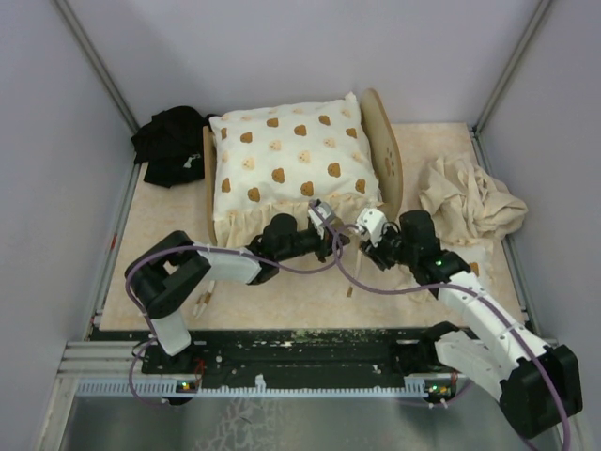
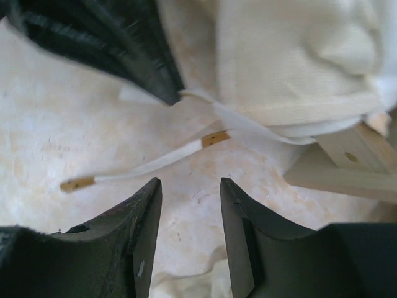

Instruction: Set up the pet bed

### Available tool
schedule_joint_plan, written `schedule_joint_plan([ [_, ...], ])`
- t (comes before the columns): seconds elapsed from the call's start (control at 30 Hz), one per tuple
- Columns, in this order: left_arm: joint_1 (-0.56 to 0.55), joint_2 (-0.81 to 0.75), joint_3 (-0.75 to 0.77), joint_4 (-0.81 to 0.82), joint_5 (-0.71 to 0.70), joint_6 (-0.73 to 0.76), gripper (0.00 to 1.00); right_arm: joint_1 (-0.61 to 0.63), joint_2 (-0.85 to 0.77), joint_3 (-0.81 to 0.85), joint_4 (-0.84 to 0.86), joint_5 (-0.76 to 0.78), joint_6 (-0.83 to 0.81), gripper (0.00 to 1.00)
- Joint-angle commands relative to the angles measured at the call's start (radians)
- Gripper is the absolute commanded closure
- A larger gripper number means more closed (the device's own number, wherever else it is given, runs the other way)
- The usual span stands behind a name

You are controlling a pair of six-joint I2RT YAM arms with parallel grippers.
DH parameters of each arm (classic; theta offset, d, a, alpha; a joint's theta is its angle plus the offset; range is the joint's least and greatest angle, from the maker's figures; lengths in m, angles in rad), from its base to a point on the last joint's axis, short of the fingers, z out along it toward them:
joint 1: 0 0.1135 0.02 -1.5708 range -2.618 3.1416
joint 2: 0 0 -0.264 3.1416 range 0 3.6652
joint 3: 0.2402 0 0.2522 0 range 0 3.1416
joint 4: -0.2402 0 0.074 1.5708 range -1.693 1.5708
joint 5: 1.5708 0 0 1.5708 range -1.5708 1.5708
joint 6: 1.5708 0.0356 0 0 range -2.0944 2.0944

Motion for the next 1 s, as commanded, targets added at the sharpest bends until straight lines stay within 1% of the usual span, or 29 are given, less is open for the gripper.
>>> schedule_joint_plan([
  [0.0, 0.009, -0.023, 0.007, 0.032, 0.022, -0.055, 1.0, 0.016, 0.002, 0.051, -0.128, -0.202, -0.408, 0.56],
  [0.03, 0.014, -0.021, 0.009, 0.034, 0.022, -0.071, 1.0, 0.016, -0.012, 0.05, -0.119, -0.212, -0.478, 0.56],
  [0.1, 0.023, -0.016, 0.011, 0.036, 0.033, -0.099, 1.0, 0.018, -0.019, 0.043, -0.086, -0.213, -0.55, 0.55],
  [0.17, 0.031, -0.015, 0.005, 0.049, 0.046, -0.122, 1.0, 0.034, -0.006, 0.057, -0.163, -0.223, -0.664, 0.56],
  [0.27, 0.041, -0.015, -0.013, 0.08, 0.054, -0.149, 1.0, 0.083, 0.006, -0.005, -0.168, -0.13, -0.745, 0.56],
  [0.33, 0.049, -0.009, -0.018, 0.096, 0.062, -0.161, 1.0, 0.133, 0.01, -0.049, -0.122, -0.081, -0.773, 0.56],
  [0.4, 0.057, -0.006, -0.024, 0.107, 0.067, -0.176, 1.0, 0.155, 0.018, -0.066, -0.081, -0.09, -0.814, 0.56],
  [0.63, 0.086, -0.021, -0.049, 0.126, 0.103, -0.202, 1.0, 0.231, 0.113, -0.044, -0.146, -0.02, -0.941, 0.57],
  [0.8, 0.087, -0.014, -0.057, 0.142, 0.113, -0.208, 1.0, 0.278, 0.217, -0.011, -0.188, 0.048, -1.051, 0.57],
  [0.97, 0.088, 0.005, -0.055, 0.158, 0.117, -0.221, 1.0, 0.302, 0.285, 0.0, -0.149, 0.076, -1.117, 0.57],
])
